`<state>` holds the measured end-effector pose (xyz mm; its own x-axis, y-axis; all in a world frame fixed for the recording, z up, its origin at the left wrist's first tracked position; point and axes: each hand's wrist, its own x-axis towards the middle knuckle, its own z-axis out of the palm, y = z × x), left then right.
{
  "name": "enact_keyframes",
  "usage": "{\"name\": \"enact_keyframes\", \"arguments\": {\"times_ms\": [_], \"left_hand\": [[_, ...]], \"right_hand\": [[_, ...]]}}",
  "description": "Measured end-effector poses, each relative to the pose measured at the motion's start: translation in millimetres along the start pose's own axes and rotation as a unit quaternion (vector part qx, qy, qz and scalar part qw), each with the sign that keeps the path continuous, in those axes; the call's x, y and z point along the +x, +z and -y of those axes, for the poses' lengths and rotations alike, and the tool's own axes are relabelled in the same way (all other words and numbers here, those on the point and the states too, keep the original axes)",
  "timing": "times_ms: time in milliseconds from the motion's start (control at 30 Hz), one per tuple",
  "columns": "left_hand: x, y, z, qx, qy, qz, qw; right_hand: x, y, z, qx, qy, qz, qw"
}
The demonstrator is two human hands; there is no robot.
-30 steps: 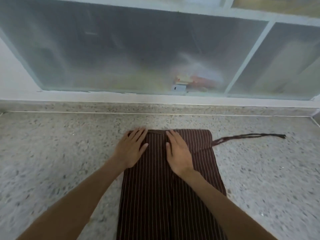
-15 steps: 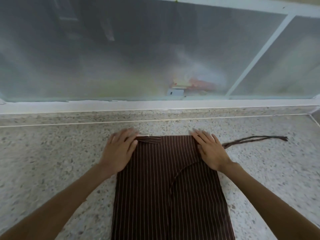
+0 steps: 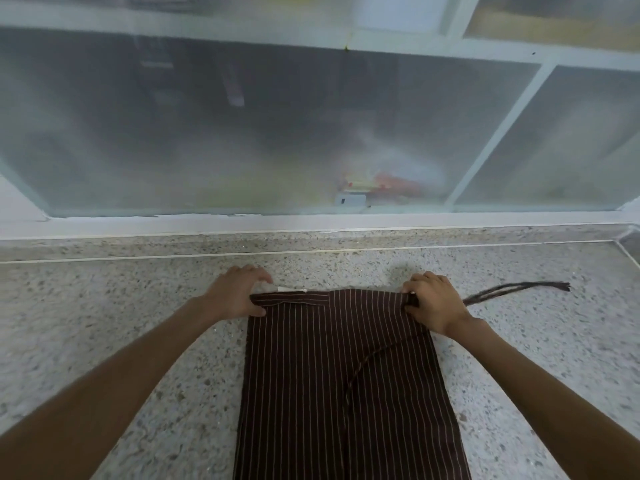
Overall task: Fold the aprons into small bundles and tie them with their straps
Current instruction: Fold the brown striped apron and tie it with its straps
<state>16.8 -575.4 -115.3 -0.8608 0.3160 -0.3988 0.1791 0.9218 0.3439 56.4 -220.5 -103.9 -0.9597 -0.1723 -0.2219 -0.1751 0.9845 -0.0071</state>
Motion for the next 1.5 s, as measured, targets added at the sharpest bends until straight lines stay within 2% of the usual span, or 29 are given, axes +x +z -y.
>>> {"name": "enact_keyframes", "arguments": {"times_ms": [33, 100, 300, 400, 500, 600, 700, 800, 900, 1000, 1100, 1233, 1300, 1367, 1433, 1500], "left_hand": [[-0.7, 2.0, -3.2, -0.037, 0.000, 0.014, 0.999], [0.1, 3.3, -8.2, -0.039, -0.012, 0.013, 0.999], [-8.0, 9.4, -15.3, 0.087, -0.069, -0.003, 0.994], [-16.8, -4.5, -24.7, 0.118, -0.078, -0.134, 0.981], [-29.7, -27.5, -33.9, 0.041, -0.048, -0.297, 0.953], [-56.4, -35.6, -42.6, -0.015, 0.000, -0.365, 0.931], [-106.6, -16.7, -47.2, -0.004, 0.022, -0.360, 0.933], [-153.1, 24.5, -44.7, 0.017, 0.069, -0.329, 0.942], [-180.0, 81.7, -38.5, 0.052, 0.101, -0.228, 0.967], [-187.0, 122.1, -37.0, 0.020, 0.035, -0.148, 0.988], [-188.3, 119.8, -45.2, 0.008, 0.009, -0.188, 0.982], [-208.1, 99.9, -58.4, 0.002, 0.095, -0.378, 0.921], [-224.2, 106.0, -58.6, 0.007, 0.130, -0.406, 0.905], [-236.7, 126.8, -50.6, 0.016, 0.117, -0.359, 0.926], [-245.3, 149.3, -44.2, 0.005, 0.060, -0.242, 0.968], [-250.0, 159.6, -42.4, -0.004, 0.042, -0.177, 0.983]], "right_hand": [[-2.4, -0.4, 1.0, 0.004, -0.001, 0.006, 1.000], [-5.4, 0.4, 3.1, 0.018, 0.005, 0.009, 1.000], [-22.1, 9.4, 7.2, 0.022, 0.020, -0.050, 0.998], [-23.1, -3.0, 4.6, 0.030, 0.025, -0.125, 0.991], [-24.3, -27.1, 0.0, 0.071, 0.016, -0.219, 0.973], [-43.9, -40.6, -1.7, 0.109, -0.003, -0.283, 0.953], [-97.1, -24.8, -2.7, 0.117, -0.026, -0.304, 0.945], [-150.9, 14.1, -5.6, 0.095, -0.069, -0.270, 0.956], [-182.2, 56.6, -1.0, 0.071, -0.099, -0.192, 0.974], [-193.3, 79.8, 7.2, 0.047, -0.098, -0.148, 0.983], [-195.4, 71.8, 7.9, 0.045, -0.084, -0.198, 0.975], [-210.7, 47.0, 7.9, 0.098, -0.061, -0.343, 0.932], [-229.2, 52.1, 7.3, 0.099, -0.069, -0.358, 0.926], [-247.5, 71.4, 7.9, 0.090, -0.094, -0.327, 0.936], [-260.6, 90.3, 9.4, 0.096, -0.108, -0.253, 0.957], [-267.3, 99.1, 14.5, 0.120, -0.104, -0.190, 0.969]]}}
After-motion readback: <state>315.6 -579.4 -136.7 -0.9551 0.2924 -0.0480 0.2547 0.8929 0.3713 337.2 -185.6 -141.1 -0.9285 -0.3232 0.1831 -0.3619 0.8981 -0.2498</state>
